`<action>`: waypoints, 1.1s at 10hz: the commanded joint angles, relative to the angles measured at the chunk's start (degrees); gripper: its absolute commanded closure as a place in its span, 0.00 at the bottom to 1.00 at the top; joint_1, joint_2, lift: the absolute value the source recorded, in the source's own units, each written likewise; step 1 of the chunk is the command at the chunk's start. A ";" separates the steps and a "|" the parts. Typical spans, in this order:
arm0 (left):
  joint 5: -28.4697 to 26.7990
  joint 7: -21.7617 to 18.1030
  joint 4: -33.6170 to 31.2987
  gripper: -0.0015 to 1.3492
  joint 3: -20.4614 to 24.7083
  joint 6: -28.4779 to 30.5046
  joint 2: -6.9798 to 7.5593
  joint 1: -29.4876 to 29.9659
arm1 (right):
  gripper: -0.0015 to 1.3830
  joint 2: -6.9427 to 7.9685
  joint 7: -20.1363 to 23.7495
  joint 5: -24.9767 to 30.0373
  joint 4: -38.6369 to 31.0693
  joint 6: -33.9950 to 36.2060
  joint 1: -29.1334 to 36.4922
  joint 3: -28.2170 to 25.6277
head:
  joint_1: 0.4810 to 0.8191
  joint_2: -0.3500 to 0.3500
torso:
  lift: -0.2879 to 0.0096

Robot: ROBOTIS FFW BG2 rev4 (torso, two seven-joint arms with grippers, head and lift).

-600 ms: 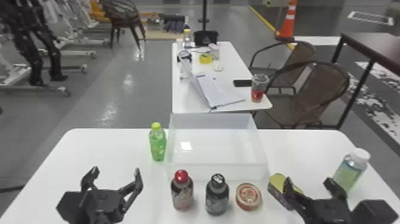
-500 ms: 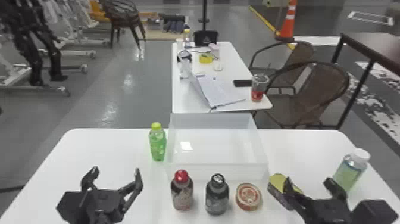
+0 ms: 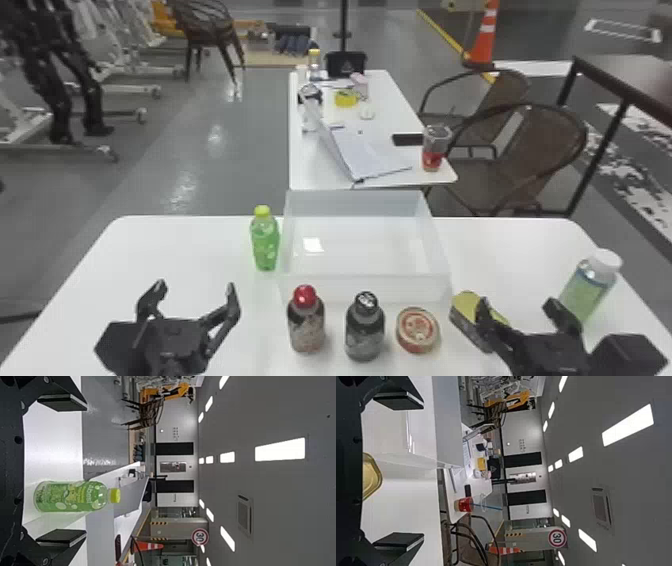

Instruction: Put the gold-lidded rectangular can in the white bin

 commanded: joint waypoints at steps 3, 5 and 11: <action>0.19 0.00 -0.01 0.13 0.07 0.16 0.09 0.27 | 0.09 -3.16 4.08 -2.23 1.13 0.86 -2.95 -0.26 | 0.20 0.50 | 0.63; 0.19 0.00 -0.01 0.13 0.16 0.60 0.09 0.36 | 0.09 -6.24 9.27 -6.71 4.82 1.56 -4.79 -1.23 | 0.20 0.50 | 0.63; 0.19 0.00 0.08 0.13 -0.02 0.95 0.00 0.36 | 0.09 -6.15 27.11 -4.69 11.15 5.34 -7.25 -9.14 | 0.20 0.50 | 0.63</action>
